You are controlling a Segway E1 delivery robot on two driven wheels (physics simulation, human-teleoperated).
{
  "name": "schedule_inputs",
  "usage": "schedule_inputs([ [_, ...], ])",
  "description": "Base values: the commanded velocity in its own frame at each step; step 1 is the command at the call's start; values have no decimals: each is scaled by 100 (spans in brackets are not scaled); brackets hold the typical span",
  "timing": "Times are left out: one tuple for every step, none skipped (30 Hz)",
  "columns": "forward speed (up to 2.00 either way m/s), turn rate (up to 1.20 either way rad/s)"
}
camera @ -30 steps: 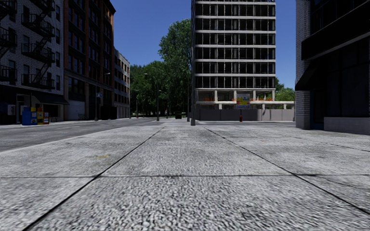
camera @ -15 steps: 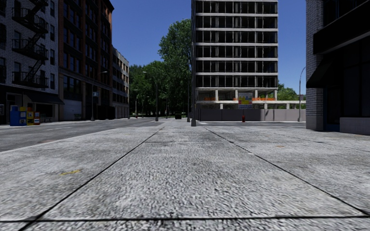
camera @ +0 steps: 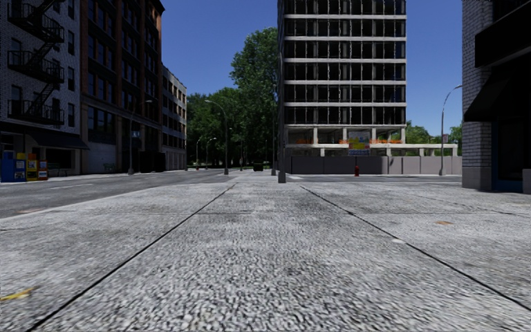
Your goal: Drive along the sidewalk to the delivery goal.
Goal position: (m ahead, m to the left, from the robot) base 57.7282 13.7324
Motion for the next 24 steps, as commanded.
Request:
schedule_inputs([
  [200,0],
  [200,0],
  [200,0],
  [200,0],
  [200,0],
  [200,0],
  [200,0],
  [200,0],
  [200,0],
  [200,3],
  [200,3],
  [200,5],
  [200,6],
  [200,6],
  [200,6],
  [200,6],
  [200,6],
  [200,6],
  [200,5],
  [200,0],
  [200,0],
  [200,0],
  [200,0],
  [200,0],
])
